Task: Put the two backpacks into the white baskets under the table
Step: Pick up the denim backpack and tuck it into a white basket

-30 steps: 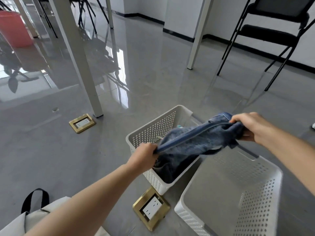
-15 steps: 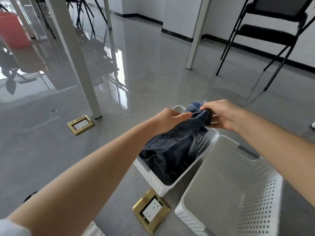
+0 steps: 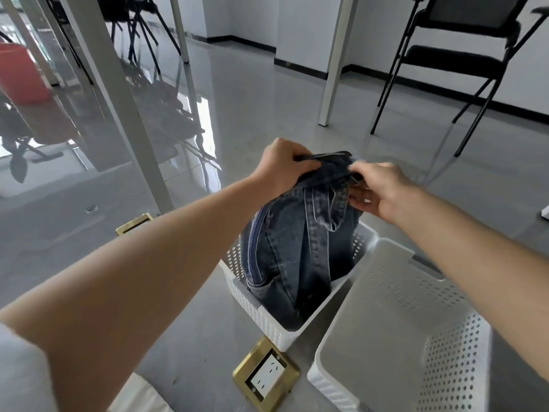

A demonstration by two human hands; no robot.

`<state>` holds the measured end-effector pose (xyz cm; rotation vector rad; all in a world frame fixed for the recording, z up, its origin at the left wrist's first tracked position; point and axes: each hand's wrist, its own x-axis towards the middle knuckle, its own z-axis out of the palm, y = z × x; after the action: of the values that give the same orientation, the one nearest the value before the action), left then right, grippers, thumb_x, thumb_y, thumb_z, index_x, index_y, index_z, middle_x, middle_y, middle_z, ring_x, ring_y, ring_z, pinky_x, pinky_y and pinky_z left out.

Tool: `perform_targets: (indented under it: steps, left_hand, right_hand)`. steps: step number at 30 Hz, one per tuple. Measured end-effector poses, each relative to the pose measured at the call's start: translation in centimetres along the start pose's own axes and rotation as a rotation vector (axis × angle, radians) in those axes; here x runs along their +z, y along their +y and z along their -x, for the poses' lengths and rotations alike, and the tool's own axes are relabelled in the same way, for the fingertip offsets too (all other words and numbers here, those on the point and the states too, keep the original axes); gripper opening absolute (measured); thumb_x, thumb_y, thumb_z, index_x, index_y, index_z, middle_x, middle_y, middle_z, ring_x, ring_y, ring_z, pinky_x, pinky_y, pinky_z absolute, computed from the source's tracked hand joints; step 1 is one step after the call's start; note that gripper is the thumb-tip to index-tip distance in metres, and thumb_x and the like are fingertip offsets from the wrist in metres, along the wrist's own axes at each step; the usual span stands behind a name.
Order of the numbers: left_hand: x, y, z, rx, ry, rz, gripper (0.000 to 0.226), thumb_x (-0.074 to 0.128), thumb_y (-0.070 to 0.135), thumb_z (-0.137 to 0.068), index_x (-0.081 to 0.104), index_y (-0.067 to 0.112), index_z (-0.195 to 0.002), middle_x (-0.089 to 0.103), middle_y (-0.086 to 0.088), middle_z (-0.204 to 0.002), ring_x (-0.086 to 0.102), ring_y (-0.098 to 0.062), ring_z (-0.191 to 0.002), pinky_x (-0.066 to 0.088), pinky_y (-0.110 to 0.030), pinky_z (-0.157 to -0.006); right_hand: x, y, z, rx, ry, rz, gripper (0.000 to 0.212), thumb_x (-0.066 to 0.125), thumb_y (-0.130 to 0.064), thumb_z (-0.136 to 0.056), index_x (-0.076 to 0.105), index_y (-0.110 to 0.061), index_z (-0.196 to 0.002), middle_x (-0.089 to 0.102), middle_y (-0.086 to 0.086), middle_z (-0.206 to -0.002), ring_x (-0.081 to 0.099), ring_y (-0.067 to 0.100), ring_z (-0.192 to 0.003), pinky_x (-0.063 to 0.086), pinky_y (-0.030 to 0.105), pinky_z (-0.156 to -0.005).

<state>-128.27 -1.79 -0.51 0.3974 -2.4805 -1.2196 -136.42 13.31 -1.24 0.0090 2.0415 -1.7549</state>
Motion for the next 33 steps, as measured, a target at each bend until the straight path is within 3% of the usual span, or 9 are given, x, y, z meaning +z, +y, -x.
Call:
perform_targets:
  steps: [3, 7, 9, 11, 13, 18, 26, 30, 33]
  left_hand:
    - [1.2, -1.0, 0.0, -0.033, -0.127, -0.171, 0.026, 0.067, 0.027, -0.087, 0.076, 0.002, -0.088, 0.067, -0.011, -0.077, 0.054, -0.021, -0.067, 0.044, -0.028, -0.064]
    - [1.6, -1.3, -0.2, -0.215, -0.046, 0.003, 0.031, 0.065, 0.028, -0.089, 0.071, 0.002, -0.076, 0.049, -0.006, -0.058, 0.040, -0.019, -0.053, 0.036, -0.022, -0.047]
    - [1.5, -1.7, -0.6, -0.308, 0.008, 0.104, 0.026, 0.066, 0.030, -0.088, 0.071, 0.006, -0.079, 0.054, -0.006, -0.061, 0.046, -0.020, -0.056, 0.043, -0.025, -0.054]
    - [1.2, -2.3, -0.9, -0.373, 0.051, 0.191, 0.026, 0.068, 0.030, -0.086, 0.073, 0.005, -0.083, 0.063, -0.011, -0.073, 0.056, -0.023, -0.065, 0.056, -0.035, -0.071]
    - [0.8, -3.1, -1.0, -0.431, 0.100, 0.258, 0.027, 0.070, 0.029, -0.085, 0.075, 0.004, -0.092, 0.070, -0.013, -0.082, 0.063, -0.025, -0.071, 0.058, -0.042, -0.083]
    - [-1.1, -5.3, -1.4, -0.519, 0.219, 0.342, 0.032, 0.071, 0.028, -0.084, 0.073, 0.007, -0.108, 0.072, -0.011, -0.092, 0.069, -0.026, -0.085, 0.057, -0.038, -0.089]
    - [-2.1, -6.7, -1.5, -0.525, 0.214, 0.302, 0.028, 0.068, 0.031, -0.086, 0.074, 0.011, -0.105, 0.075, -0.012, -0.095, 0.072, -0.028, -0.090, 0.057, -0.040, -0.090]
    - [-2.7, -7.6, -1.4, -0.562, 0.244, 0.260, 0.032, 0.069, 0.033, -0.085, 0.073, 0.010, -0.108, 0.075, -0.013, -0.101, 0.070, -0.029, -0.092, 0.055, -0.040, -0.093]
    - [-2.7, -7.4, -1.4, -0.522, 0.198, 0.231, 0.031, 0.068, 0.034, -0.087, 0.073, 0.012, -0.108, 0.073, -0.009, -0.095, 0.067, -0.025, -0.088, 0.054, -0.038, -0.093]
  right_hand:
    - [0.1, 1.6, -0.3, 0.136, 0.076, -0.118, 0.021, 0.058, -0.004, -0.081, 0.050, -0.012, -0.063, 0.051, 0.000, -0.033, 0.051, 0.013, -0.026, 0.047, 0.018, -0.036]
    - [0.3, 3.2, 0.0, 0.047, 0.165, -0.404, 0.018, 0.054, -0.012, -0.088, 0.054, -0.013, -0.070, 0.061, 0.003, -0.043, 0.058, 0.015, -0.037, 0.049, 0.023, -0.042]
    - [1.4, 4.9, 1.2, 0.097, 0.049, -0.405, 0.022, 0.042, -0.021, -0.093, 0.054, -0.014, -0.075, 0.064, 0.008, -0.067, 0.062, 0.019, -0.061, 0.054, 0.031, -0.059]
    - [2.2, 6.7, 2.4, 0.175, -0.148, -0.212, 0.030, 0.037, -0.034, -0.093, 0.059, -0.015, -0.097, 0.066, 0.011, -0.096, 0.063, 0.025, -0.091, 0.049, 0.047, -0.086]
    - [2.1, 7.0, 3.5, 0.230, -0.371, 0.044, 0.043, 0.040, -0.049, -0.091, 0.062, -0.017, -0.112, 0.070, 0.010, -0.108, 0.062, 0.026, -0.106, 0.040, 0.055, -0.099]
    - [-1.2, 2.1, 5.5, 0.047, -0.699, 0.423, 0.014, 0.056, -0.031, -0.085, 0.065, -0.022, -0.080, 0.075, 0.006, -0.094, 0.064, 0.017, -0.089, 0.038, 0.045, -0.088]
    - [-4.3, -6.0, 8.5, -0.167, -0.666, -0.159, 0.018, 0.059, -0.021, -0.075, 0.068, -0.012, -0.088, 0.072, 0.003, -0.079, 0.068, 0.019, -0.083, 0.044, 0.053, -0.099]
    - [-3.3, -5.0, 9.1, -0.114, -0.763, -0.008, 0.025, 0.063, -0.012, -0.077, 0.060, -0.020, -0.101, 0.061, 0.001, -0.074, 0.060, 0.021, -0.082, 0.050, 0.057, -0.086]
    - [-2.2, -5.6, 10.2, -0.145, -0.710, -0.176, 0.009, 0.064, -0.015, -0.077, 0.059, -0.018, -0.085, 0.047, -0.002, -0.064, 0.047, 0.015, -0.064, 0.052, 0.050, -0.081]
